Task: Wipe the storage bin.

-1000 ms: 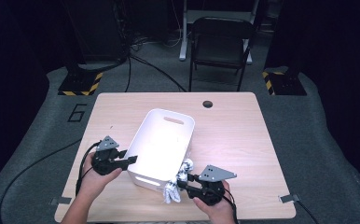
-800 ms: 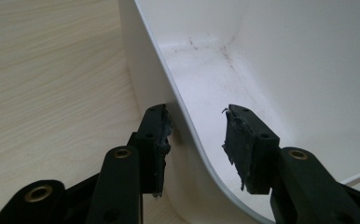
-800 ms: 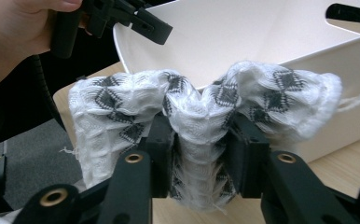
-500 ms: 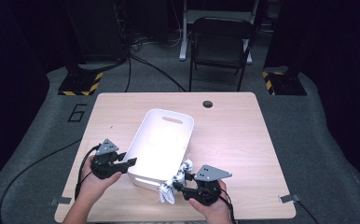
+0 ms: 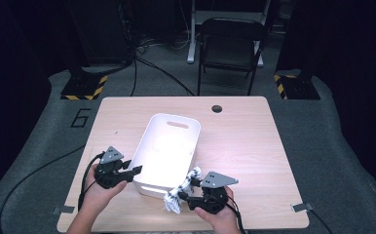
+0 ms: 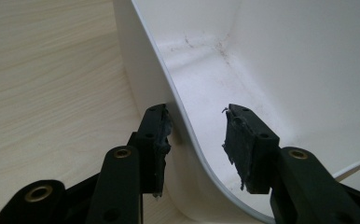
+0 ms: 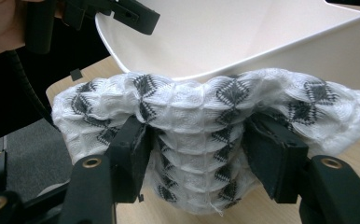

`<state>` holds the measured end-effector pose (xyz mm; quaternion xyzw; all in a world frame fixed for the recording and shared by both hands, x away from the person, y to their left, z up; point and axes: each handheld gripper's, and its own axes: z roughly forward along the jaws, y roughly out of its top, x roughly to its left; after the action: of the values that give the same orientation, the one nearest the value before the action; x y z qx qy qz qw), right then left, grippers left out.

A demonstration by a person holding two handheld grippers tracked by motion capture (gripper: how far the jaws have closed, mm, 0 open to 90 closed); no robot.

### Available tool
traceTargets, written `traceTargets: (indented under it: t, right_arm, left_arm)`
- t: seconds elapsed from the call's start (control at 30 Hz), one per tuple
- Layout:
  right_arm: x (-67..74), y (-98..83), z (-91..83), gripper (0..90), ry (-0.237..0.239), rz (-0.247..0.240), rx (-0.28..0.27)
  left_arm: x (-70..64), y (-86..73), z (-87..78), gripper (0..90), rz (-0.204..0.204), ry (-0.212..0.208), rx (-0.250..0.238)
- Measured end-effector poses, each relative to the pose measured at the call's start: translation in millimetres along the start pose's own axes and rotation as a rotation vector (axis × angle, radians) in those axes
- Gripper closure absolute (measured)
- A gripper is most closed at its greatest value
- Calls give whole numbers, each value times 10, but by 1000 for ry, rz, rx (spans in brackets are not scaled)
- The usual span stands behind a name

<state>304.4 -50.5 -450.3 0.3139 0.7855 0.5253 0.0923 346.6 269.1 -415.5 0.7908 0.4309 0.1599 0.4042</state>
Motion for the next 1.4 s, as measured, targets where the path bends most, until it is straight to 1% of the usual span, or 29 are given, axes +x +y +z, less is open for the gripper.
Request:
traceTargets:
  t: [0.1, 0.13, 0.4, 0.43, 0.53, 0.57, 0.63, 0.7, 0.73, 0.77, 0.83, 0.87, 0.93, 0.97, 1.0, 1.07, 1.1, 1.23, 1.27, 1.3, 1.33, 1.4]
  right_arm:
    - [-3, -20, 24, 410, -6, -4, 17]
    - [-13, -30, 37, 409, -8, -20, 22]
    - [-76, -112, 106, 403, 3, -18, 40]
    - [-108, -159, 149, 395, 10, -11, 57]
    - [-138, -222, 219, 392, 4, -6, 98]
    - [-155, -244, 245, 392, 3, -16, 112]
    - [-174, -294, 298, 391, 1, 1, 142]
    - [-195, -339, 347, 390, 1, -2, 174]
    - [-214, -378, 389, 389, -4, -14, 194]
    - [-212, -395, 400, 388, -4, -1, 199]
    - [-231, -419, 418, 388, -3, -11, 194]
    - [-239, -423, 419, 388, 5, -6, 195]
    - [-237, -416, 416, 393, 0, -7, 198]
    - [-222, -401, 410, 400, -8, 1, 208]
    - [-212, -380, 403, 404, -12, -7, 213]
    - [-163, -325, 365, 402, -28, -25, 200]
    - [-149, -296, 342, 401, -32, -38, 185]
    - [-40, -64, 116, 399, -43, -29, 33]
    - [-9, 1, 51, 399, -46, -44, -16]
    - [8, 32, 21, 399, -53, -53, -39]
    - [27, 58, -1, 397, -63, -67, -47]
    - [31, 48, 3, 389, -72, -78, -46]
  left_arm:
    - [-2, 0, 0, 584, -2, 1, 0]
    - [-3, -1, 1, 583, -4, 0, -1]
    - [-5, 3, 0, 582, -2, 4, 2]
    - [-13, 2, 7, 583, -2, 15, -6]
    - [-7, 4, 5, 583, -1, 13, -2]
    - [-5, 4, 4, 583, -2, 11, -1]
    - [-4, 6, 4, 582, -2, 12, 0]
    - [-12, 3, 11, 582, -8, 21, -9]
    - [-11, 4, 10, 582, -4, 22, -7]
    - [-13, 5, 10, 582, -2, 25, -7]
    - [-13, 7, 10, 581, 1, 28, -7]
    - [-14, 8, 11, 580, 0, 29, -7]
    - [-15, 8, 12, 578, 1, 31, -9]
    - [-13, 11, 10, 578, 3, 27, -5]
    - [-14, 10, 12, 578, -1, 26, -7]
    - [-12, 9, 13, 577, -2, 26, -9]
    - [-12, 9, 11, 575, 1, 28, -9]
    - [-23, 5, 12, 571, -1, 35, -12]
    - [-25, 5, 12, 571, -1, 33, -12]
    - [-29, 5, 14, 571, -3, 32, -12]
    - [-35, 4, 16, 572, -9, 31, -12]
    - [-51, 6, 14, 572, 0, 34, -9]
